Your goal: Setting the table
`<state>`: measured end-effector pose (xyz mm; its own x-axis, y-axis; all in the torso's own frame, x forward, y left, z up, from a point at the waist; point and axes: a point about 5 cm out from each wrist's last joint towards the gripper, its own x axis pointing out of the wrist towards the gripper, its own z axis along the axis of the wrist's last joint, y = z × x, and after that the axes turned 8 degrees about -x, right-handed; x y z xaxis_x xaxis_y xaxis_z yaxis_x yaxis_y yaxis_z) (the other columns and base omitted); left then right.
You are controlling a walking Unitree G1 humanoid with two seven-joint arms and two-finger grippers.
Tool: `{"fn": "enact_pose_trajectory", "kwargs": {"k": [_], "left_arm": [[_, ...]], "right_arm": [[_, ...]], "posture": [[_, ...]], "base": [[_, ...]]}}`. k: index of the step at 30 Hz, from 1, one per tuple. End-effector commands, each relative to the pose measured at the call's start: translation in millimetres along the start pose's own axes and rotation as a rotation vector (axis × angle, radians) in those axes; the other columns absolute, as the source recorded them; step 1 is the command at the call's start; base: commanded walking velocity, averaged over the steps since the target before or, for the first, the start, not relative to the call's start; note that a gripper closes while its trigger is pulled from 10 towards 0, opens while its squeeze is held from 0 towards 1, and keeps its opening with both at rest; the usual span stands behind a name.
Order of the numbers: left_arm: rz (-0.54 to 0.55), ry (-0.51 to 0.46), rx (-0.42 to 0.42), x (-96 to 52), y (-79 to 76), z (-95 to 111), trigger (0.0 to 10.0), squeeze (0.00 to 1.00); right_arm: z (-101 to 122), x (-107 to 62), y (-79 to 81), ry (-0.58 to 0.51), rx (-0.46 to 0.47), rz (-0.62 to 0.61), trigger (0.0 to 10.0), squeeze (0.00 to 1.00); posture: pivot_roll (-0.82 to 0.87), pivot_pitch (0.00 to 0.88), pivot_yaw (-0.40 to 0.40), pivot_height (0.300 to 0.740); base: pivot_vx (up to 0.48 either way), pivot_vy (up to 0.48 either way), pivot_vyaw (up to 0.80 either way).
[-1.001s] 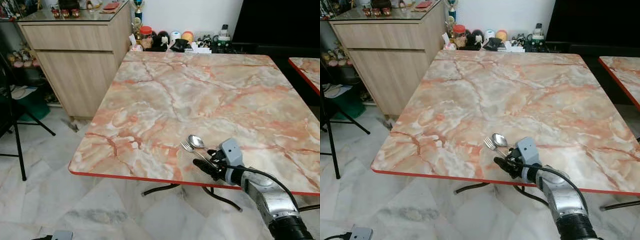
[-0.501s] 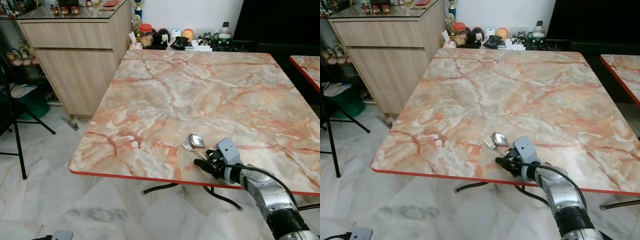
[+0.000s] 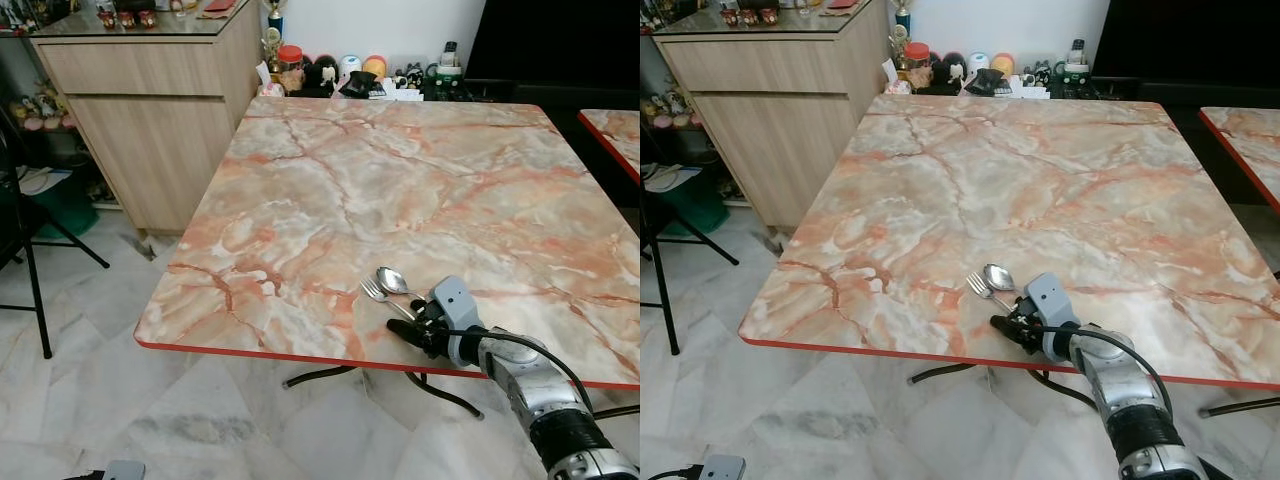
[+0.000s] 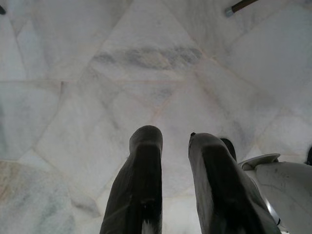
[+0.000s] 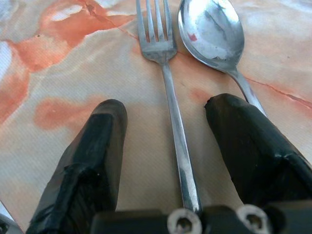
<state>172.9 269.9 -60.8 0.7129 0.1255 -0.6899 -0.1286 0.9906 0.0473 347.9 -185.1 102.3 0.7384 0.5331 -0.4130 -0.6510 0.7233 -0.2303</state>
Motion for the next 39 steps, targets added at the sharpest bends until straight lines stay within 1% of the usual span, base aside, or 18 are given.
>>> {"fn": "enact_pose_trajectory", "kwargs": {"k": [1,2,5,17,32,39], "left_arm": [[0.016,0.028,0.009,-3.4,6.5,-6.5,10.0,0.00],[0.016,0.028,0.008,-3.5,6.4,-6.6,10.0,0.00],[0.015,0.029,0.007,-3.6,6.2,-7.1,10.0,0.00],[0.010,0.034,0.002,-4.1,5.5,-8.9,10.0,0.00],[0.004,0.037,-0.001,-4.1,4.0,-9.9,10.0,0.00],[0.003,0.038,-0.004,-4.1,3.4,-10.3,10.0,0.00]], "right_arm": [[-3.0,3.0,3.3,0.018,0.001,0.020,4.2,0.00],[-4.0,3.2,2.9,0.022,0.007,0.013,0.0,0.00],[-6.7,3.9,3.9,0.030,0.008,0.016,0.0,0.00],[-16.4,9.5,18.9,0.044,0.013,0.065,0.0,0.00],[-22.6,11.3,25.7,0.061,0.009,0.078,0.0,0.00],[-22.6,12.7,27.8,0.052,0.025,0.068,0.0,0.00]], "posture": [[0.00,0.132,0.038,0.740],[0.00,0.132,0.037,0.740],[0.00,0.133,0.037,0.740],[0.01,0.132,0.036,0.740],[0.01,0.129,0.033,0.740],[0.01,0.129,0.032,0.740]], "base": [[0.000,0.000,0.00],[0.000,0.000,0.00],[0.000,0.000,0.00],[0.000,0.000,0.00],[0.000,0.000,0.00],[0.000,0.000,0.00]]}}
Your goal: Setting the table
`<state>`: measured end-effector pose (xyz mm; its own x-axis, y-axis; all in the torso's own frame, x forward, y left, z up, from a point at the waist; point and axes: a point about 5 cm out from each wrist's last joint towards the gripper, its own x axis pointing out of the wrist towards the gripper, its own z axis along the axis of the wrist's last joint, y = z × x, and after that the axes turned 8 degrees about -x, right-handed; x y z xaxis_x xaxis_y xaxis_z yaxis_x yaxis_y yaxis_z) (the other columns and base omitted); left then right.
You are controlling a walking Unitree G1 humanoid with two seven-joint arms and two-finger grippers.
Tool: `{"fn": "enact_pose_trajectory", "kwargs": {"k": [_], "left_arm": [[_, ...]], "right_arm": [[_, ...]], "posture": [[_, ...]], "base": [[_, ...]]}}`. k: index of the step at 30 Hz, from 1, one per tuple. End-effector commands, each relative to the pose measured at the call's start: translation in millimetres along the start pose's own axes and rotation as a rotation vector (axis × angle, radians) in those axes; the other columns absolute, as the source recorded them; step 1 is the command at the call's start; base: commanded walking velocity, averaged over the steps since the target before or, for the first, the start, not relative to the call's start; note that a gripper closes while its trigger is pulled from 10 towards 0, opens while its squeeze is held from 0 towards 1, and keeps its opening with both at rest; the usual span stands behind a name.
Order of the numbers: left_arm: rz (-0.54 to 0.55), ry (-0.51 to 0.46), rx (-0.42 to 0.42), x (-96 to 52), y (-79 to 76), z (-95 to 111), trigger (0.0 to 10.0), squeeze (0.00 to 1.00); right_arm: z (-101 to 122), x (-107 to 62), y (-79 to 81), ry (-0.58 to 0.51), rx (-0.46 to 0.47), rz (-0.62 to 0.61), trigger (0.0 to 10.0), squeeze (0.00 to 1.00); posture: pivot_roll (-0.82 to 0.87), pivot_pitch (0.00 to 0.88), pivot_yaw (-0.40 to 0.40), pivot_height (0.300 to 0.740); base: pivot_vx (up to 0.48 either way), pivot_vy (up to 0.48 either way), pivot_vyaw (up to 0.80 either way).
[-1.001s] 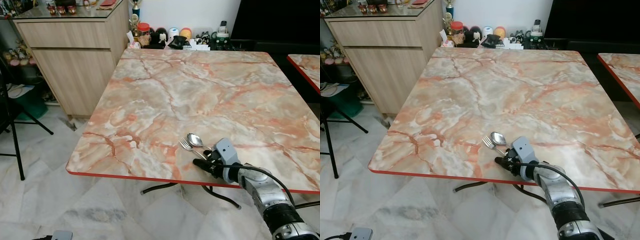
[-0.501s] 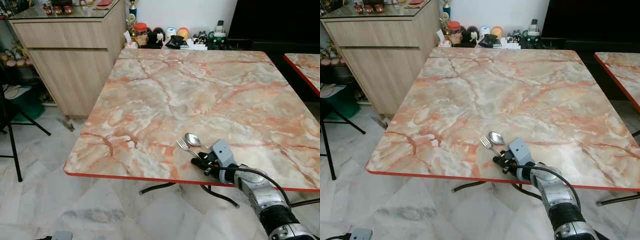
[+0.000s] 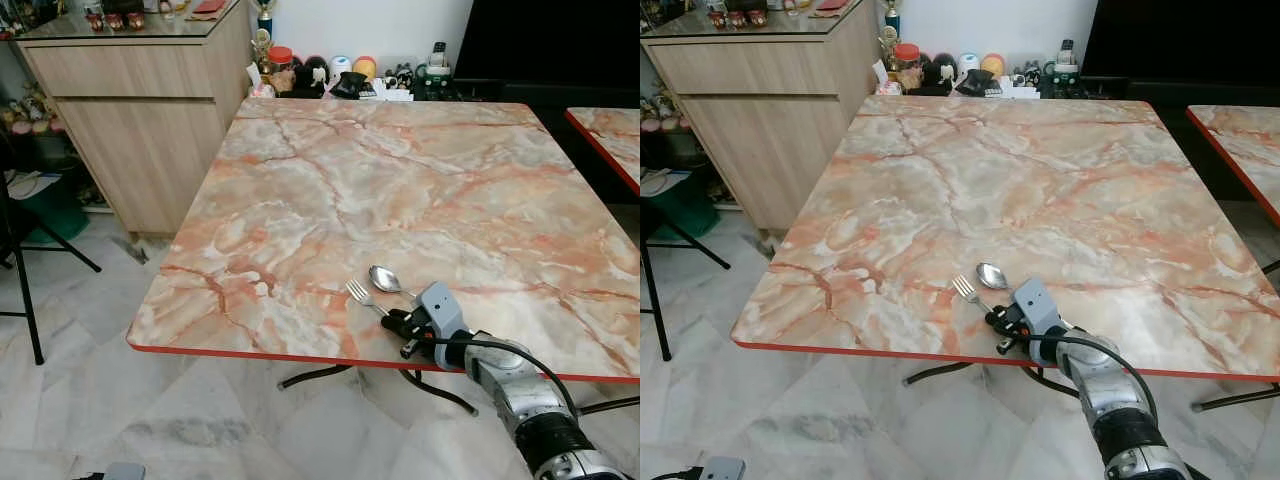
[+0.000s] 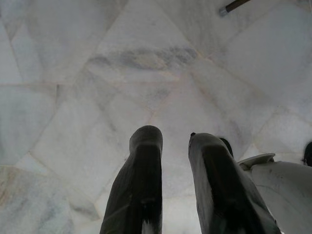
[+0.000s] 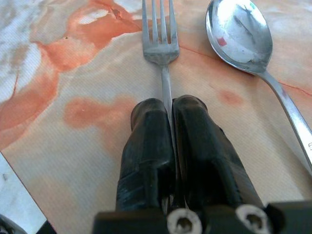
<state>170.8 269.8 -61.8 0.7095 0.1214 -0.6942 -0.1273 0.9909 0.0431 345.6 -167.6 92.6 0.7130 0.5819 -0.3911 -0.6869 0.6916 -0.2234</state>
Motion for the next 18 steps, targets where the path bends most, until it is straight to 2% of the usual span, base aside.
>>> {"fn": "enact_pose_trajectory", "kwargs": {"k": [1,8,9,10,11,16,18], "left_arm": [[0.006,0.032,-0.002,-3.2,3.3,-8.2,10.0,0.00],[0.007,0.032,-0.004,-3.3,2.6,-8.7,10.0,0.00],[0.006,0.032,-0.004,-3.3,2.4,-8.8,10.0,0.00],[0.006,0.032,-0.004,-3.2,2.3,-8.8,10.0,0.00],[0.006,0.032,-0.003,-3.2,2.3,-8.8,10.0,0.00],[0.008,0.032,-0.004,-3.1,2.0,-8.7,10.0,0.00],[0.006,0.033,-0.004,-3.0,1.5,-9.0,10.0,0.00]], "right_arm": [[-21.3,0.9,11.9,0.087,0.041,0.021,0.0,0.00],[-19.5,1.2,12.9,0.061,0.040,0.003,0.0,0.00],[-18.0,1.4,12.0,0.053,0.041,-0.008,6.4,0.00],[-17.0,1.5,11.3,0.048,0.042,-0.015,6.4,0.00],[-15.7,1.7,10.4,0.043,0.043,-0.025,10.0,0.00],[2.6,2.4,1.4,-0.047,0.054,-0.109,10.0,0.00],[25.3,0.8,-5.1,-0.170,0.083,-0.169,10.0,0.00]], "posture": [[0.01,0.129,0.032,0.740],[0.01,0.131,0.030,0.740],[0.01,0.131,0.030,0.740],[0.01,0.131,0.030,0.740],[0.01,0.131,0.029,0.740],[0.01,0.133,0.028,0.740],[0.01,0.133,0.028,0.740]], "base": [[0.000,0.000,0.00],[0.000,0.000,0.00],[0.000,0.000,0.00],[0.000,0.000,0.00],[0.000,0.000,0.00],[0.000,0.000,0.00],[0.000,0.000,0.00]]}}
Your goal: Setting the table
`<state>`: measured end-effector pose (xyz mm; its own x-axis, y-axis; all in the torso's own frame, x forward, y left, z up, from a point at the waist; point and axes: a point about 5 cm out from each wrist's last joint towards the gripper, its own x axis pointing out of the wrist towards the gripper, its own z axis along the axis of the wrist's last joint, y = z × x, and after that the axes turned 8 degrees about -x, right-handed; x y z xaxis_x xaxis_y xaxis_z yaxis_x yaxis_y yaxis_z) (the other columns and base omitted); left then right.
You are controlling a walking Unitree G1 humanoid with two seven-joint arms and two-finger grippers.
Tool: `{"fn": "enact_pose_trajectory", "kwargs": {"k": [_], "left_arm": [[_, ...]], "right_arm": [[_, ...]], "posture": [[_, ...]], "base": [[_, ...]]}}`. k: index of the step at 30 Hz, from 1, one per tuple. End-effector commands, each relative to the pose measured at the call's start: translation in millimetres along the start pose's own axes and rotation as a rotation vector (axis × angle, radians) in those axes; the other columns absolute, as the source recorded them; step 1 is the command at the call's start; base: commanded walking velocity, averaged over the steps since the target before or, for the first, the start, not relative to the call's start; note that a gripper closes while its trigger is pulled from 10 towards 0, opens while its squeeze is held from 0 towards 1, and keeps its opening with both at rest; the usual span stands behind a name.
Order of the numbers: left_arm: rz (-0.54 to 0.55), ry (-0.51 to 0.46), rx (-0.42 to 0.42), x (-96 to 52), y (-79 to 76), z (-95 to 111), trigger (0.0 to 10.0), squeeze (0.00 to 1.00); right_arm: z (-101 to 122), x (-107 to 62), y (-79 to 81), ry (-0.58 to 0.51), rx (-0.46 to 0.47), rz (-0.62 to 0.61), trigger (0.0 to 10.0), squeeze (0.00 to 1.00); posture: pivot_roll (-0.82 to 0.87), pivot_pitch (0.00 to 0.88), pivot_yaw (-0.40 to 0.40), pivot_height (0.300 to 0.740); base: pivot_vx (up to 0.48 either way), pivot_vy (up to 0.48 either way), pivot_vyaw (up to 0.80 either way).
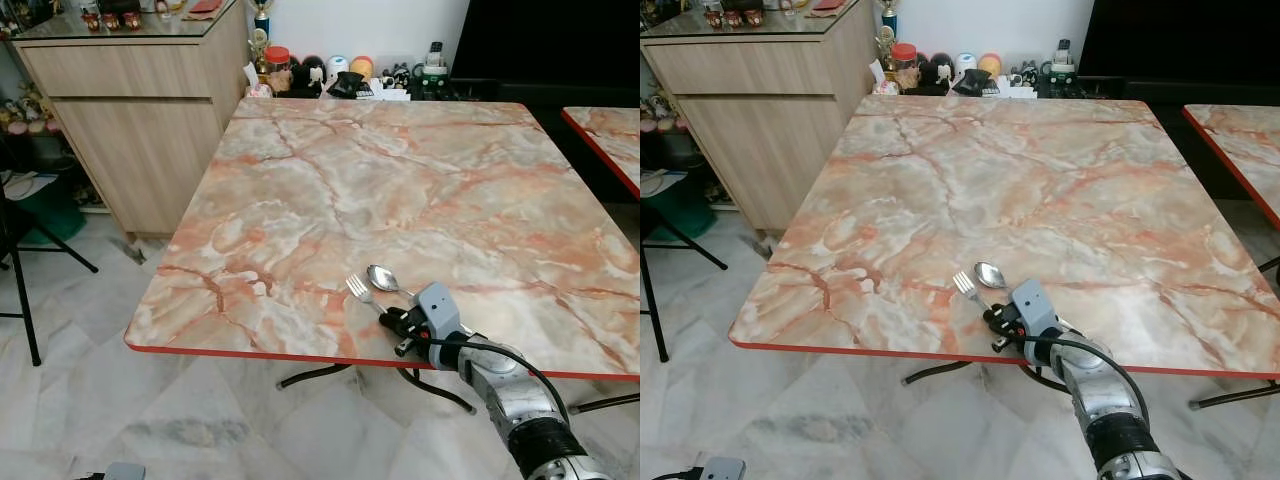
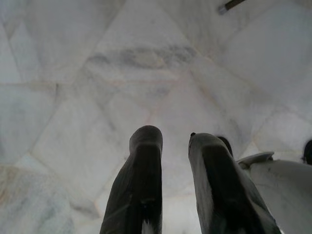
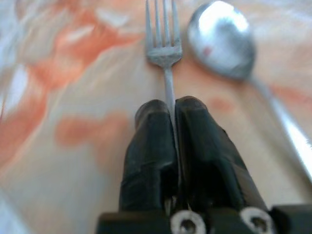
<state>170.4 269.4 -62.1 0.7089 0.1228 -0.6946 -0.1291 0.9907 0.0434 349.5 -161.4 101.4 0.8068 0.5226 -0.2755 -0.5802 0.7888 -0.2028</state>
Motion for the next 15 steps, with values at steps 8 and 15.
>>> {"fn": "enact_pose_trajectory", "kwargs": {"k": [8,15], "left_arm": [[0.001,0.032,-0.002,-2.4,0.4,-8.1,10.0,0.00],[0.006,0.039,0.007,-2.4,0.6,-8.6,10.0,0.00]], "right_arm": [[51.4,-0.6,-2.9,-0.260,0.005,-0.068,10.0,0.00],[69.1,-1.5,1.6,-0.339,-0.018,-0.096,10.0,0.00]], "posture": [[0.00,0.129,0.026,0.740],[0.01,0.119,0.023,0.740]], "base": [[0.000,0.000,0.00],[0.000,0.000,0.00]]}}
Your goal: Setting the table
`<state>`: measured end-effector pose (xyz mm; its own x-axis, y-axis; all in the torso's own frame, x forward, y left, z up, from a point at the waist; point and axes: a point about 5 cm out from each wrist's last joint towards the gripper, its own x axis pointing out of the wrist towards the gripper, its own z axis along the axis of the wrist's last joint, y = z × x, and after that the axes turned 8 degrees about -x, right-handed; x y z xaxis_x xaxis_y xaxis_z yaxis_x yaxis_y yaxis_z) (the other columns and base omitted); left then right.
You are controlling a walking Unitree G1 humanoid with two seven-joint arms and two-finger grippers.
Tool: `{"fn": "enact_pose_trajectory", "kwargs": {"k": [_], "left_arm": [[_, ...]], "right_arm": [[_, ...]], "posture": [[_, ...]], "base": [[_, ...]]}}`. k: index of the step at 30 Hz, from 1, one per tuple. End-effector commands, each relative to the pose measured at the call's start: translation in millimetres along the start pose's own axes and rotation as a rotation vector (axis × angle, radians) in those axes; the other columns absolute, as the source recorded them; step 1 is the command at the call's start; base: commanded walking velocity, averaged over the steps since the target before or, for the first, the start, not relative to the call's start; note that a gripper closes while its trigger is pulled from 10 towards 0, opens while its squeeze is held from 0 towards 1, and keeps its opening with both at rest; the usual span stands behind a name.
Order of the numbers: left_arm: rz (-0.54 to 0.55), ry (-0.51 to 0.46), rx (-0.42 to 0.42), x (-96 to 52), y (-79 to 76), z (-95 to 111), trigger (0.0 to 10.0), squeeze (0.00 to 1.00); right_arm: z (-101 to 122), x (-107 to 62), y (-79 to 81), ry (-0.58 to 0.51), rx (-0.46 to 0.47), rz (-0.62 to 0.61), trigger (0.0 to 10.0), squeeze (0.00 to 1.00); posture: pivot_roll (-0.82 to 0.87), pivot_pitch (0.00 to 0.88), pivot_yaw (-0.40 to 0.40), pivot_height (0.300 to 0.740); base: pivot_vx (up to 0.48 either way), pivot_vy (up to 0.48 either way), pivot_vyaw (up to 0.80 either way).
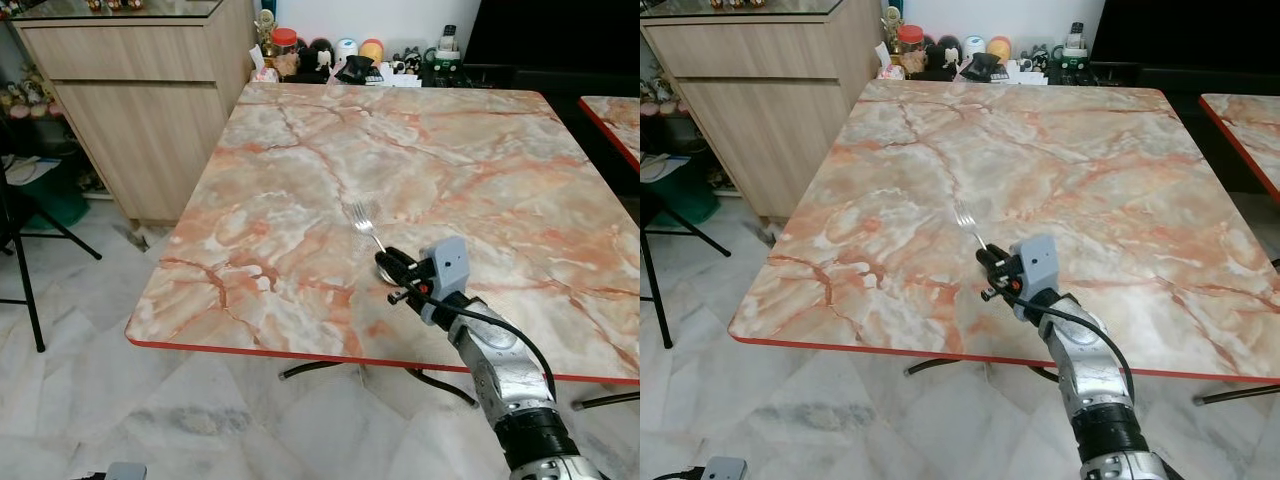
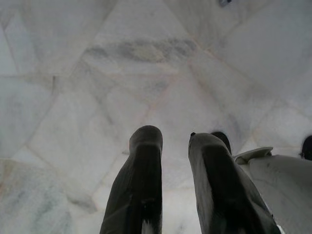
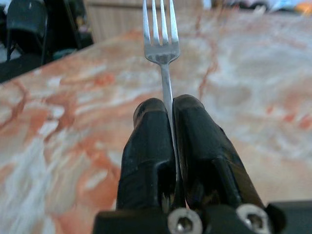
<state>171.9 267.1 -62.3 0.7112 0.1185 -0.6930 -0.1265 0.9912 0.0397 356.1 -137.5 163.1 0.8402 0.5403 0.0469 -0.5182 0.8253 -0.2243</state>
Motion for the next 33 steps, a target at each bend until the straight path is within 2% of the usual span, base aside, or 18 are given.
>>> {"fn": "enact_pose_trajectory", "kwargs": {"k": [1,2,3,4,6,8,11,15,18,21,28,33], "left_arm": [[0.011,0.041,0.007,-3.4,3.2,-9.5,10.0,0.00],[0.011,0.040,0.006,-3.4,3.2,-9.6,10.0,0.00],[0.016,0.036,0.003,-3.6,4.0,-9.2,10.0,0.00],[0.016,0.036,0.003,-3.6,4.0,-9.2,10.0,0.00],[0.020,0.030,-0.002,-3.3,5.1,-7.6,10.0,0.00],[0.020,0.027,-0.002,-2.9,5.2,-6.4,10.0,0.00],[0.026,0.018,0.001,-1.3,8.6,-0.3,10.0,0.00],[0.032,0.013,0.004,0.1,10.1,4.2,10.0,0.00],[0.034,0.012,0.004,0.8,10.1,5.8,10.0,0.00],[0.033,-0.001,0.012,3.1,10.5,12.8,10.0,0.00],[0.052,-0.001,0.013,2.9,16.7,16.3,10.0,0.00],[0.056,0.027,-0.002,1.6,14.6,8.4,10.0,0.00]], "right_arm": [[4.3,-1.7,-2.4,-0.024,-0.008,-0.040,10.0,0.00],[6.0,-2.8,-5.1,-0.033,-0.013,-0.077,10.0,0.00],[9.9,-7.1,-12.9,-0.054,-0.010,-0.178,10.0,0.00],[9.9,-7.1,-12.9,-0.054,-0.010,-0.178,10.0,0.00],[14.6,-16.4,-22.8,-0.080,-0.003,-0.292,10.0,0.00],[16.9,-22.2,-26.5,-0.096,-0.005,-0.335,10.0,0.00],[18.2,-40.8,-34.4,-0.105,-0.023,-0.450,10.0,0.00],[12.0,-56.3,-33.2,-0.078,-0.059,-0.456,10.0,0.00],[9.6,-59.5,-33.1,-0.065,-0.063,-0.464,10.0,0.00],[3.9,-71.9,-36.8,-0.037,-0.096,-0.483,10.0,0.00],[3.5,-74.6,-38.2,-0.037,-0.101,-0.519,10.0,0.00],[2.5,-73.6,-36.4,-0.046,-0.090,-0.536,10.0,0.00]], "posture": [[0.01,0.119,0.023,0.740],[0.02,0.115,0.021,0.740],[0.02,0.111,0.019,0.740],[0.02,0.111,0.019,0.740],[0.02,0.105,0.020,0.740],[0.02,0.099,0.022,0.740],[0.01,0.091,0.024,0.740],[0.01,0.074,0.024,0.740],[0.00,0.059,0.026,0.740],[-0.01,0.020,0.034,0.740],[-0.03,0.000,0.049,0.740],[-0.03,0.000,0.056,0.740]], "base": [[0.000,0.000,0.00],[0.000,0.000,0.00],[0.000,0.000,0.00],[0.000,0.000,0.00],[0.000,0.000,0.00],[0.000,0.000,0.00],[0.000,0.000,0.00],[0.000,0.000,0.00],[0.000,0.000,0.00],[0.000,0.000,0.00],[0.000,0.000,0.00],[0.000,0.000,0.00]]}}
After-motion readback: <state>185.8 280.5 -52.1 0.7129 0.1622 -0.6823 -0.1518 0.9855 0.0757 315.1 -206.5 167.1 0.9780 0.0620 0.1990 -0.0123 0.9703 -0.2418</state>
